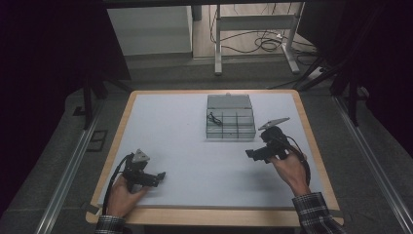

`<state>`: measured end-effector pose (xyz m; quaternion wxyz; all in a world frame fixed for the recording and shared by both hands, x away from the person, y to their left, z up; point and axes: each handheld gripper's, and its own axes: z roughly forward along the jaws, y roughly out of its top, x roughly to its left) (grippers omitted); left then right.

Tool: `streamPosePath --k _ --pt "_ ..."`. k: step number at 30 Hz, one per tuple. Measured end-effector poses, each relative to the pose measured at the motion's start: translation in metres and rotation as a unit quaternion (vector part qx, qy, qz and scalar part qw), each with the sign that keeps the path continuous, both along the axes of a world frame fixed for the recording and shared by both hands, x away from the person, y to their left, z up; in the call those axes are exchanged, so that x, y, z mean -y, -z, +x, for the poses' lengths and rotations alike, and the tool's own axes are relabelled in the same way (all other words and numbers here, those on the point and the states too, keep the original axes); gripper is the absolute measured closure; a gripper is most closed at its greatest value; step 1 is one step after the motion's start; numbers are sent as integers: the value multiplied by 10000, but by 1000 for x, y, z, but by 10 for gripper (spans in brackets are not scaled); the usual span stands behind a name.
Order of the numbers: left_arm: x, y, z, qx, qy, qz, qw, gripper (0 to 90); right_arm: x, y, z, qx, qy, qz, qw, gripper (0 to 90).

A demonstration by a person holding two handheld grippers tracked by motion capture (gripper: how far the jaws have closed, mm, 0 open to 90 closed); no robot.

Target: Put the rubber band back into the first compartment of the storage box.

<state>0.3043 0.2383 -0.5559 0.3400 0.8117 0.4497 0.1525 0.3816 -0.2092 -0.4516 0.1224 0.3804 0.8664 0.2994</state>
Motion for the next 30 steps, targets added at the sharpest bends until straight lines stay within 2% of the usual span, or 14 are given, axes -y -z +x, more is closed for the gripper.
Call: streamPosePath --k 10,21,28,30 --pt "0 0 0 1 1 4 10000 0 19 9 -20 -53 82 -3 10000 94" --pt "0 0 0 2 0 3 10000 0 42 25 -38 -117 250 -31 9996 91" --pt "0 0 0 2 0 2 10000 0 53 39 -51 -193 273 -224 9992 90" --pt "0 0 0 2 -1 2 10000 0 55 43 -54 -184 277 -343 9989 90"
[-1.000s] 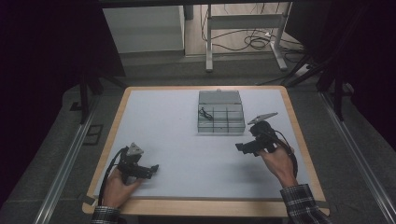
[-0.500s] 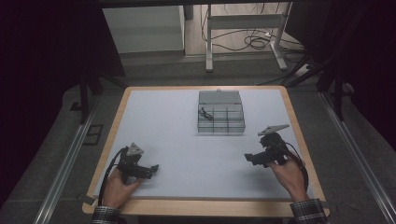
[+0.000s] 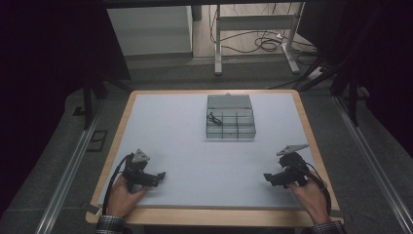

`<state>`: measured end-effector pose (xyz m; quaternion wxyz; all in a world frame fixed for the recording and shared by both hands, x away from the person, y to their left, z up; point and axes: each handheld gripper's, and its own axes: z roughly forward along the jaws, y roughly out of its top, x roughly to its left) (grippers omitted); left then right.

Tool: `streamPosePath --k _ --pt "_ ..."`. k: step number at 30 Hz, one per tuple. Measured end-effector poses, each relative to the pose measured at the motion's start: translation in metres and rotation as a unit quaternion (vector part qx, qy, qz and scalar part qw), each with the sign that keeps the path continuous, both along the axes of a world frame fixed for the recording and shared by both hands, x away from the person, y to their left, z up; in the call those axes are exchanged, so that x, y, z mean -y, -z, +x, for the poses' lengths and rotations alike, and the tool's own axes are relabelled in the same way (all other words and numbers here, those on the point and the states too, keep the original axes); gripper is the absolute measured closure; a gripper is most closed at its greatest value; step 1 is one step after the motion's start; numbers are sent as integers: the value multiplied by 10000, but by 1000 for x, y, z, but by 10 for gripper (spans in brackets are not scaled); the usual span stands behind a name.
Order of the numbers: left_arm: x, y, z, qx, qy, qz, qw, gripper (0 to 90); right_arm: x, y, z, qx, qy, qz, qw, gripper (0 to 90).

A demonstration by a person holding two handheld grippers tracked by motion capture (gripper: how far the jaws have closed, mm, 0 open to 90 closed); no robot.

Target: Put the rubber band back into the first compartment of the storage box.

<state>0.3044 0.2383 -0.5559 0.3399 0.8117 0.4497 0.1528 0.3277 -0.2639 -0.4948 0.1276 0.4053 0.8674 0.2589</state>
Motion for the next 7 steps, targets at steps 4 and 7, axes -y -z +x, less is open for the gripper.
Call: streamPosePath --k 4,7 --pt "0 0 0 3 -8 -7 10000 0 2 9 -4 -43 20 -328 9995 89" --pt "0 0 0 2 -4 -1 10000 0 2 15 -5 -115 -37 -479 9988 87"
